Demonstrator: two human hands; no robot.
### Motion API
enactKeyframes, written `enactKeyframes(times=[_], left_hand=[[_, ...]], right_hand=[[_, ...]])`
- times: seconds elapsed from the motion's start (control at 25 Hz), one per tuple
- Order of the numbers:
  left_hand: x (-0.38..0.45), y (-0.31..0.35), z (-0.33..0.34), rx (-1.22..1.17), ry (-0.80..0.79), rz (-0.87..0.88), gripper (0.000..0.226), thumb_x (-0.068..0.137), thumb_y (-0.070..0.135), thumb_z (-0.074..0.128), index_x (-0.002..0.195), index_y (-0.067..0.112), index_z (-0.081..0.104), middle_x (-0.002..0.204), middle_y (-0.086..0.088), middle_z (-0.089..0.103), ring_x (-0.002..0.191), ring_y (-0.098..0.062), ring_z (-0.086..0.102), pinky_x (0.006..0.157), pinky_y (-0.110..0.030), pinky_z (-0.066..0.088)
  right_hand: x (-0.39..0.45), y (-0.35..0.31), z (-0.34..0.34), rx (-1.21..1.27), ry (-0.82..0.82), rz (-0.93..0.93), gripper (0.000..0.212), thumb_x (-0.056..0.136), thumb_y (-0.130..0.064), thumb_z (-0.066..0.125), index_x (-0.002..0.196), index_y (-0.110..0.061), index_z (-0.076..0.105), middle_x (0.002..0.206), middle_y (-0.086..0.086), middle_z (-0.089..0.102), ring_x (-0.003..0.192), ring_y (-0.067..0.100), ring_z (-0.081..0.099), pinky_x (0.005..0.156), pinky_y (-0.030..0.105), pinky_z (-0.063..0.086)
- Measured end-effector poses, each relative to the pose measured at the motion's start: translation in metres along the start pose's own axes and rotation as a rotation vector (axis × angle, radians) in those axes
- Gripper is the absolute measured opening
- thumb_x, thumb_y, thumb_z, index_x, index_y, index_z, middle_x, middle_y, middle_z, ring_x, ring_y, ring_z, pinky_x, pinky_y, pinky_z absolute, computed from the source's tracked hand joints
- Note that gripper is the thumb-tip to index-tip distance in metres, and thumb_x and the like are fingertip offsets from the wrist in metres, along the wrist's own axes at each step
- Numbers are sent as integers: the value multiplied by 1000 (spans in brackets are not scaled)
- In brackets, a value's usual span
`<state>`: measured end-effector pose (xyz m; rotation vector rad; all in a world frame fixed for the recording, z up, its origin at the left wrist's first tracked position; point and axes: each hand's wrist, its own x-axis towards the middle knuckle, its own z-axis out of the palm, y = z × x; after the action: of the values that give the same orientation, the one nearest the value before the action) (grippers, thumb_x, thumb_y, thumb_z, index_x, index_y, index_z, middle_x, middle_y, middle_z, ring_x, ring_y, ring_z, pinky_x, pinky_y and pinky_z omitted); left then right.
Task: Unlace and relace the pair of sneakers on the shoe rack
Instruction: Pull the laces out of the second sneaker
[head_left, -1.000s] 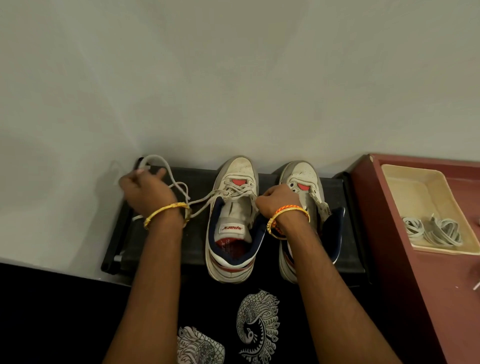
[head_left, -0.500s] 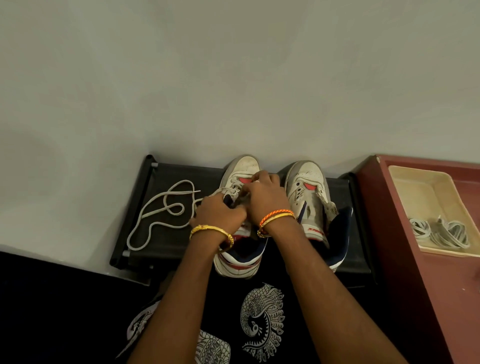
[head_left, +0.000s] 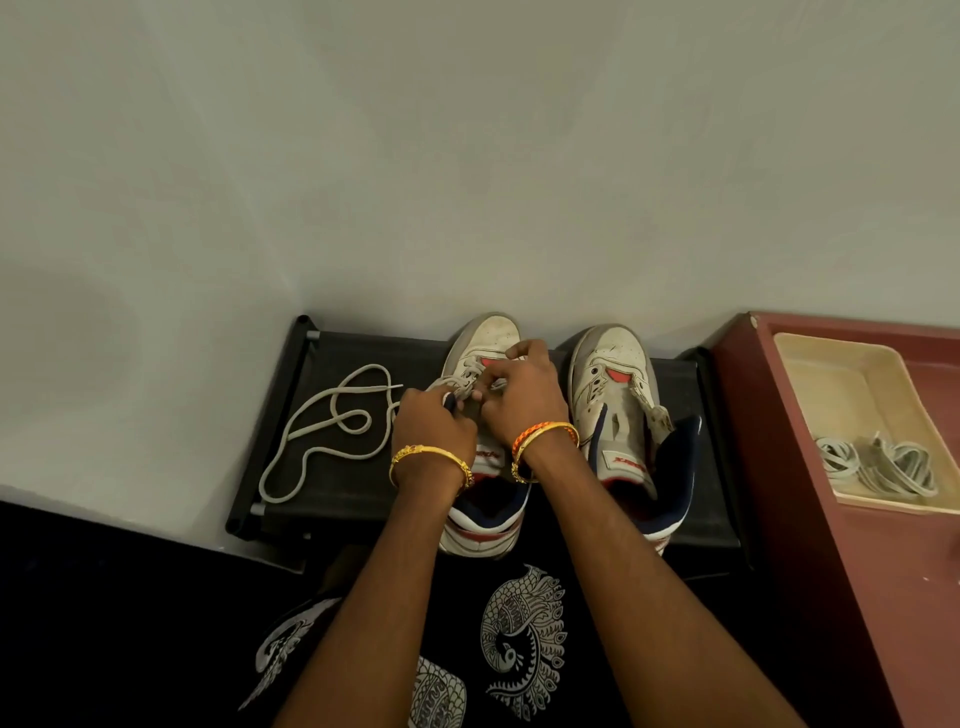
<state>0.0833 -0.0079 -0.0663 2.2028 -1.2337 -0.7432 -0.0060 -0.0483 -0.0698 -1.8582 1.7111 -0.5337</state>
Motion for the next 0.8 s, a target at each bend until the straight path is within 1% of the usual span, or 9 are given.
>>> enactKeyframes(times=[0.24, 0.32, 0.4, 0.48, 0.52, 0.6, 0.64, 0.72, 0.8], left_hand=[[1, -1, 0, -18, 72, 6, 25, 91, 6, 52, 113, 3, 64, 116, -15, 54, 97, -27, 57, 68, -24, 37], [3, -5, 0, -55, 96, -28, 23, 92, 8, 51, 109, 2, 65, 114, -17, 56, 95, -27, 58, 69, -24, 38], [1, -5, 0, -72, 107, -36, 24, 93, 10, 50, 109, 2, 66, 114, -16, 58, 97, -26, 59, 72, -23, 38], [0, -5, 0, -84, 108, -32, 24, 94, 11, 49, 110, 3, 65, 115, -15, 58, 99, -26, 59, 74, -23, 38], [0, -5, -1, -91, 98, -33, 24, 95, 10, 49, 110, 3, 65, 116, -14, 57, 100, -26, 58, 75, -23, 39], [1, -4, -3, -106, 65, -26, 23, 95, 10, 48, 107, 2, 66, 116, -14, 57, 100, -26, 58, 76, -24, 40], [1, -4, -4, -110, 50, -20, 22, 95, 9, 49, 106, 2, 66, 115, -15, 57, 99, -26, 58, 76, -25, 40], [1, -4, -6, -109, 37, -8, 21, 94, 9, 50, 105, 2, 66, 114, -14, 57, 98, -26, 58, 75, -25, 39], [-1, -2, -6, -120, 43, -5, 21, 92, 8, 51, 107, 4, 66, 114, -14, 57, 98, -26, 58, 75, -25, 39]], right_hand=[[0, -4, -3, 239, 227, 126, 6, 81, -3, 63, 80, -5, 69, 115, 8, 40, 95, 19, 51, 87, 24, 45], [9, 7, -8, 368, 354, 238, 6, 80, -2, 61, 78, -5, 66, 111, 8, 42, 85, 23, 57, 87, 29, 49], [20, 17, -12, 478, 416, 389, 7, 79, -9, 59, 73, -8, 61, 106, 9, 55, 77, 27, 62, 82, 39, 54], [26, 22, -13, 531, 384, 488, 10, 79, -11, 55, 69, -13, 56, 92, 15, 63, 79, 32, 64, 77, 47, 56], [25, 20, -14, 510, 334, 503, 10, 82, -9, 54, 72, -13, 55, 89, 14, 64, 83, 32, 64, 79, 46, 55], [20, 17, -21, 414, 241, 431, 7, 86, -5, 51, 87, -8, 57, 94, 11, 63, 91, 27, 61, 81, 34, 50], [17, 15, -25, 365, 226, 332, 13, 86, -4, 51, 95, -6, 59, 98, 10, 63, 93, 25, 59, 80, 32, 48], [11, 6, -30, 241, 211, 56, 22, 82, -11, 53, 102, -9, 63, 101, 7, 66, 95, 26, 59, 85, 36, 48], [8, -5, -23, -73, 47, -116, 23, 83, -25, 54, 101, -17, 66, 100, 4, 67, 103, 29, 56, 96, 42, 41]])
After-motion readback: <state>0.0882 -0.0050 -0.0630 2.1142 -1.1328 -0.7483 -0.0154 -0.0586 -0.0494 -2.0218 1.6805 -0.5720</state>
